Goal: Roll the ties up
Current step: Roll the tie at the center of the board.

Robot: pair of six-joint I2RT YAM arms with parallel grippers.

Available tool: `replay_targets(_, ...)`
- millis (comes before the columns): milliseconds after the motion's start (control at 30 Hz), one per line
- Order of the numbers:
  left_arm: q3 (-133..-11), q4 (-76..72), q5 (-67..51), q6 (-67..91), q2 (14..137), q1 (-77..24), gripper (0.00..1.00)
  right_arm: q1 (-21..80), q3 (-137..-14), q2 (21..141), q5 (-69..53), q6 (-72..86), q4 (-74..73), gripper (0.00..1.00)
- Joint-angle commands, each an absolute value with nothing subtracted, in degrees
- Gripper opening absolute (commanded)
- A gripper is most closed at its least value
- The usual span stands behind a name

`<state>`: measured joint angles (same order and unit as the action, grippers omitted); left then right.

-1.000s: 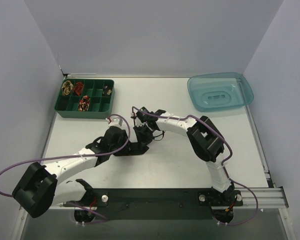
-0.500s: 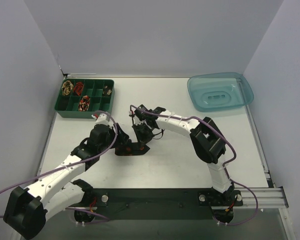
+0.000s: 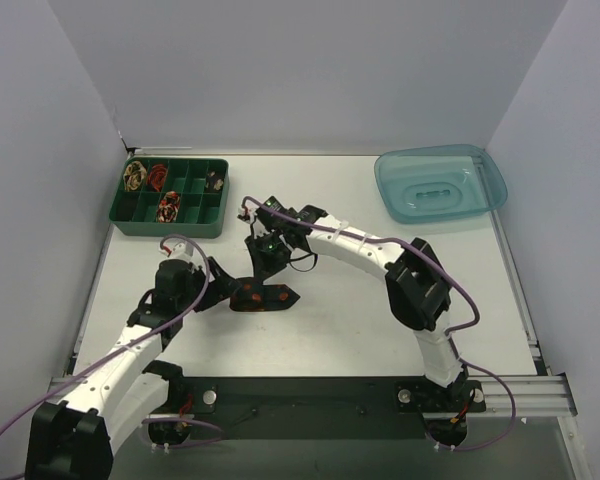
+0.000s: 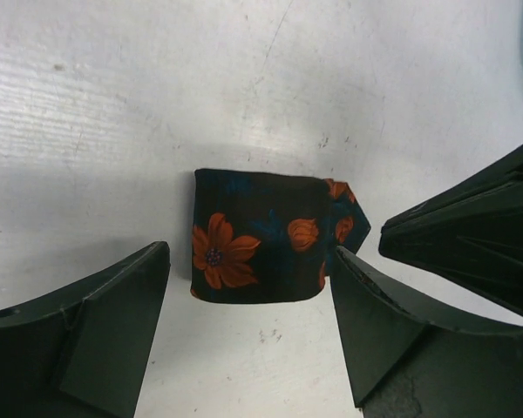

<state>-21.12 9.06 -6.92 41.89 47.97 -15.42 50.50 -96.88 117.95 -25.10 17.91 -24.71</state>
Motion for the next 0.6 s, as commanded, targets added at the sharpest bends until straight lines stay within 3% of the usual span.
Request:
replay_targets(0,-18.3,2.8,-15.6,43.8,48.9,-11.8,0.85,51.5,-98.9,118.7,-27.4,18.1,-25.1,0.06)
replay_targets(567,-6.3,-16.0,-26.4,45.9,52.8,-4.2,0.87,51.9,-94.4,124.1,-26.3,19.3,-21.3,0.05)
